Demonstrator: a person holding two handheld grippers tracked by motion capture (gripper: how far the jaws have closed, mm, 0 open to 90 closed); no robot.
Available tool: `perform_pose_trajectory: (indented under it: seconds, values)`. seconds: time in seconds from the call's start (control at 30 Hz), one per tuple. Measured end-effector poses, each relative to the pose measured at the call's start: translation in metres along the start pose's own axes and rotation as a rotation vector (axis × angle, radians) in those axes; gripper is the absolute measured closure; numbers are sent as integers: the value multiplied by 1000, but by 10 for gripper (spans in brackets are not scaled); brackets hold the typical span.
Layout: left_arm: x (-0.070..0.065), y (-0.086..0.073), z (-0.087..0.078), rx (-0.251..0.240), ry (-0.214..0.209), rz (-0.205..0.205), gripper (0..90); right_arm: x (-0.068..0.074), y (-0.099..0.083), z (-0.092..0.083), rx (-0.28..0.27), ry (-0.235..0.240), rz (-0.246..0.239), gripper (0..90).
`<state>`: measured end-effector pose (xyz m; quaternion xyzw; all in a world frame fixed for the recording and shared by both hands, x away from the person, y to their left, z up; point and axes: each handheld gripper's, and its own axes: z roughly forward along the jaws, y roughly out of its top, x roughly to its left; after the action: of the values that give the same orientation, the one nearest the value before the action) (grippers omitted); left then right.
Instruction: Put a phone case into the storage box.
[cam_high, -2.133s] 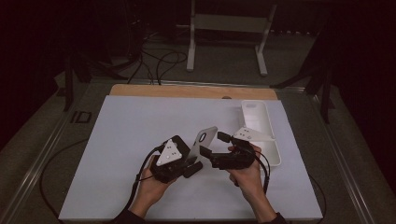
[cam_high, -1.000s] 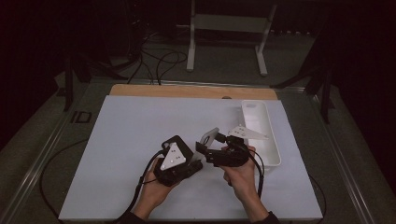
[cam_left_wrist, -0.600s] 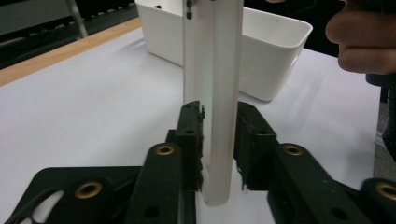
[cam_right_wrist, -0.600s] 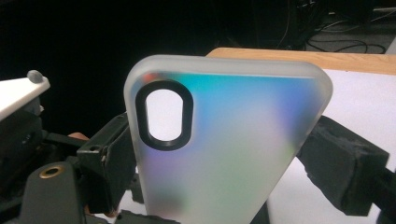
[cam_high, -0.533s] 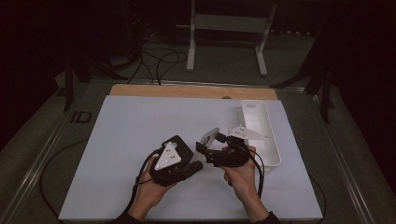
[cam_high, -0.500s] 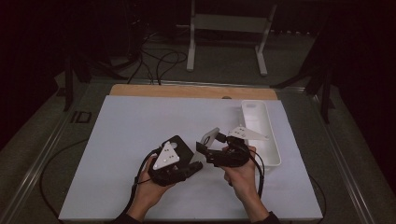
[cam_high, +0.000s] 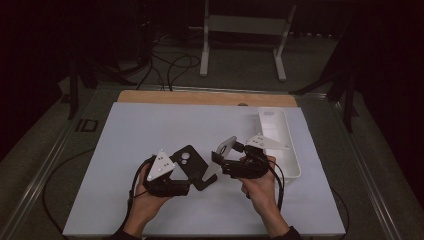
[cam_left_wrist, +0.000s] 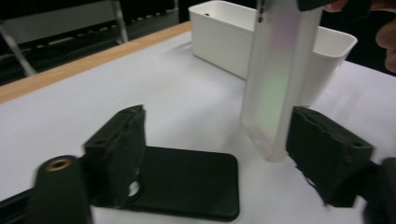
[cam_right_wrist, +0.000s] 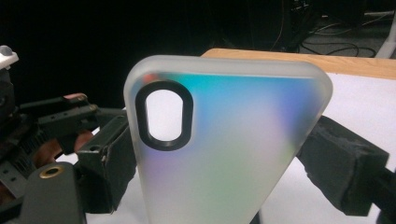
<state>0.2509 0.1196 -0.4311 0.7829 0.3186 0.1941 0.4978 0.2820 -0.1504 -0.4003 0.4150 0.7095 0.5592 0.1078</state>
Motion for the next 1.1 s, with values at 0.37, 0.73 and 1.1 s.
perform_pose_trajectory:
  seconds: [0.37, 0.73, 1.1]
  values:
    - [23, -13, -21, -5, 87, -31, 6, -2, 1, -2, 0, -9, -13, 163]
    - [44, -40, -39, -15, 167, -82, 0, -3, 3, -4, -4, -15, -22, 163]
    - [54, -66, -58, -18, 209, -99, 0, -8, 8, -10, -12, -33, -29, 163]
